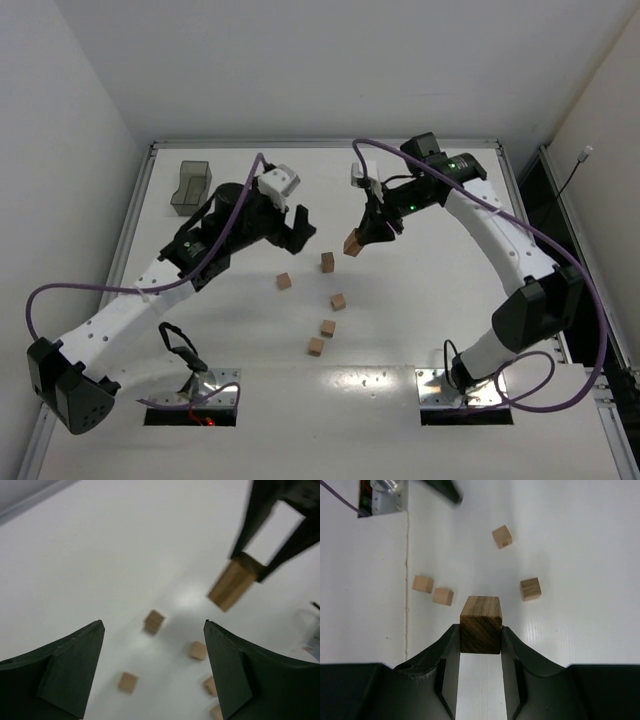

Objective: Build the wood block tower

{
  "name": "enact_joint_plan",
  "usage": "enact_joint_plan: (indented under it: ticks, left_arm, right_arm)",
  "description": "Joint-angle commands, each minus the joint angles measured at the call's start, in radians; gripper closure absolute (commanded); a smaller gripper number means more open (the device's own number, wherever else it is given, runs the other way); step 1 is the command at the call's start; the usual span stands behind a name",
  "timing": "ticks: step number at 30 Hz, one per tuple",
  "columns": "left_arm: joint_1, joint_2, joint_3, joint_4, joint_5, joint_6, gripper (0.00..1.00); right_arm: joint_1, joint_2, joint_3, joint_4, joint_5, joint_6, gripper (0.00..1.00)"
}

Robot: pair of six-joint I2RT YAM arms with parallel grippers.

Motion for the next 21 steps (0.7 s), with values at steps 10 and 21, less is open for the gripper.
enact_joint_plan:
  ticks: [10, 21]
  left_arm:
    - [0.300, 0.021, 0.050, -0.285, -0.287, 0.057, 0.11]
    - [0.570, 0.109, 0.076, -0.322, -0.096, -0.042, 0.10]
  right_arm:
    - [0.124, 0.107, 0.111, 0.054, 0.158, 0.015, 1.00]
    - [0.201, 0.227, 0.202, -0.052, 0.238, -0.103, 1.00]
